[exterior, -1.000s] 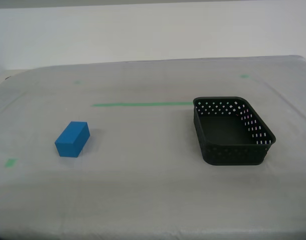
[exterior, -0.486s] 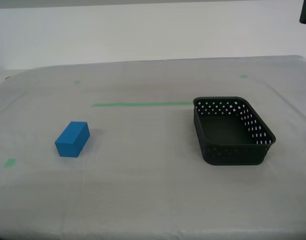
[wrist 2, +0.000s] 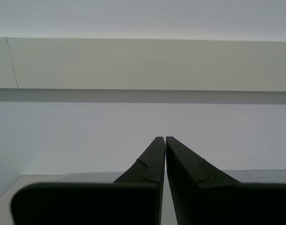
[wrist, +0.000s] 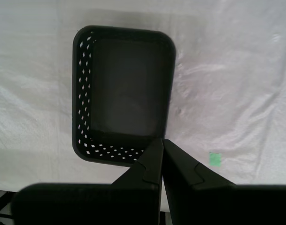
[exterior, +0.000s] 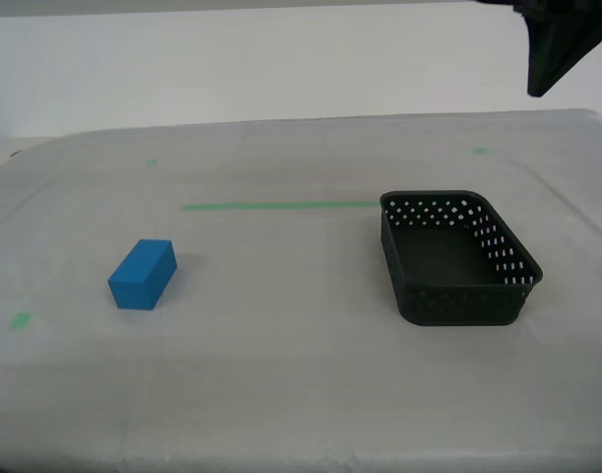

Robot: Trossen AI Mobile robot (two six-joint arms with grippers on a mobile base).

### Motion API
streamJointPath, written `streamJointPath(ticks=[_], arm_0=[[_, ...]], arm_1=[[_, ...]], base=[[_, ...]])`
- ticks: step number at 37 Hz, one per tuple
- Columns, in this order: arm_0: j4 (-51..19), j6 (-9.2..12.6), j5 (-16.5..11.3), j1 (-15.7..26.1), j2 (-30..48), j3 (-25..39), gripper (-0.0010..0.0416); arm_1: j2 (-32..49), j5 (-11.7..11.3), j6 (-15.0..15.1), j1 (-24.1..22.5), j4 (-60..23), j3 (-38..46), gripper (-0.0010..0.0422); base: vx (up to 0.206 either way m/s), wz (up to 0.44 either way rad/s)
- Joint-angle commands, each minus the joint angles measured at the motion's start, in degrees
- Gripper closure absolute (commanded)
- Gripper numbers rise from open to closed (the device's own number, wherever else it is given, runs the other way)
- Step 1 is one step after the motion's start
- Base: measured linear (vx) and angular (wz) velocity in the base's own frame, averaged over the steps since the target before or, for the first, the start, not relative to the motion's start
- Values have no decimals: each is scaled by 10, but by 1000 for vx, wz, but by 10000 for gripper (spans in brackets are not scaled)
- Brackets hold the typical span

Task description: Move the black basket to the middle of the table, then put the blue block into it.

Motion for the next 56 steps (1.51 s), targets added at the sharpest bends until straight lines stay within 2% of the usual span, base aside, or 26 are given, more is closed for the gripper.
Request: streamJointPath(ticks=[1,9,15,20,23,32,43,48,49,56], arm_0=[[9,4,2,5,20,0,406],[29,18,2,12,46,0,406],[34,20,4,12,50,0,404],[41,20,39,14,47,0,399],[40,21,46,14,47,0,382],[43,22,52,16,49,-1,280],[44,29,52,16,49,-1,75],[43,24,52,16,49,-1,2],[41,24,52,16,49,-1,-2],[42,33,46,16,49,-1,34]], arm_1=[[0,0,1,0,2,0,412],[0,0,1,0,2,0,412],[0,0,1,0,2,0,412],[0,0,1,0,2,0,412],[0,0,1,0,2,0,412],[0,0,1,0,2,0,412],[0,0,1,0,2,0,412],[0,0,1,0,2,0,412],[0,0,1,0,2,0,412],[0,0,1,0,2,0,412]], base=[[0,0],[0,0],[0,0],[0,0],[0,0],[0,0],[0,0],[0,0],[0,0],[0,0]])
